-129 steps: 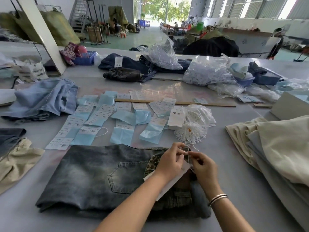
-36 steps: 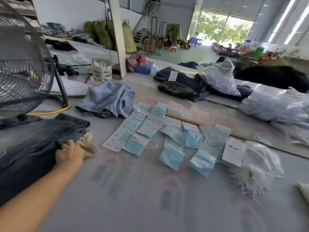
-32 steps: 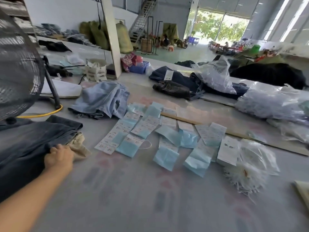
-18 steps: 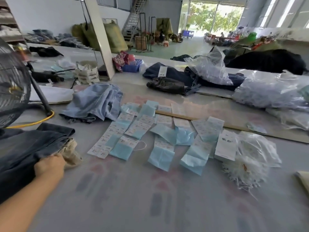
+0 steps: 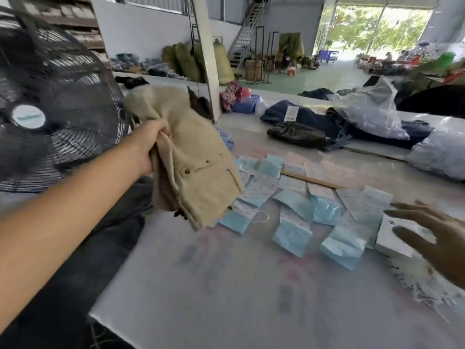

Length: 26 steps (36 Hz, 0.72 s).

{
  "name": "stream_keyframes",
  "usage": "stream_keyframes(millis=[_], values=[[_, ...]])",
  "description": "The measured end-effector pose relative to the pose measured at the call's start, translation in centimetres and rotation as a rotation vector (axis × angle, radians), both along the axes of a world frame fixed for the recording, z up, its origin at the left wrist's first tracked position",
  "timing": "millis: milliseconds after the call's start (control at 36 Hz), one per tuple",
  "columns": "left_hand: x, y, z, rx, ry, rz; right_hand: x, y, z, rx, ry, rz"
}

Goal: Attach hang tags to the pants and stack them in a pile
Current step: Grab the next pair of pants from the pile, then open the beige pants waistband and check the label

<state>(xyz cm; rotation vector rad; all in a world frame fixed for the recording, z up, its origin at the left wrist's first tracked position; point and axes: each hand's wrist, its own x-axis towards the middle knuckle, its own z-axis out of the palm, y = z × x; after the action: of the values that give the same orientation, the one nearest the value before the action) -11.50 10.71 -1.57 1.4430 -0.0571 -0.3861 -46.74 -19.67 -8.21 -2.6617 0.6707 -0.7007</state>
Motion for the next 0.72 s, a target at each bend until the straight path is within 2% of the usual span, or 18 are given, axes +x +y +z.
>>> stream_keyframes(millis=[83,167,222,278,361,417,444,472,556,611,667,722], values=[[-4.8,-1.6,1.7,-0.247,0.057,-0.128,4.7,7.0,-0.4,0.628,-0.061,0.14],[-9.3,-3.4,0.7,-0.485,0.081,-0.186,6.9,11.1,-1.5,1.285,-0.168,0.273],[-12.0,-4.5,-1.6,-0.569,0.128,-0.233,7.1,12.3,-2.1,1.586,-0.213,0.438],[-14.1,-4.9,-4.6,-0.577,0.195,-0.261,6.5,12.4,-3.1,1.753,-0.36,0.476],[-15.6,-3.9,-9.2,-0.625,0.229,-0.254,4.7,10.2,-5.8,1.739,-0.432,0.216],[-15.9,-3.0,-11.8,-0.717,0.238,-0.194,3.1,8.3,-7.6,1.71,-0.343,0.075],[-15.9,-2.9,-13.2,-0.701,0.248,-0.123,2.3,7.5,-8.4,1.701,-0.283,0.017],[-15.7,-2.9,-14.8,-0.598,0.252,-0.04,1.7,6.8,-9.4,1.686,-0.219,-0.04],[-16.5,-3.7,-19.2,-0.1,0.233,0.21,0.2,5.8,-12.0,1.523,-0.062,-0.192],[-17.4,-4.3,-21.0,0.192,0.064,0.225,-0.5,5.2,-13.6,1.438,-0.051,-0.267],[-18.2,-5.1,-22.4,0.316,-0.044,0.172,-1.0,5.1,-14.6,1.415,-0.067,-0.305],[-19.0,-5.7,-22.8,0.289,0.008,-0.026,-1.1,5.5,-14.9,1.337,-0.009,-0.279]])
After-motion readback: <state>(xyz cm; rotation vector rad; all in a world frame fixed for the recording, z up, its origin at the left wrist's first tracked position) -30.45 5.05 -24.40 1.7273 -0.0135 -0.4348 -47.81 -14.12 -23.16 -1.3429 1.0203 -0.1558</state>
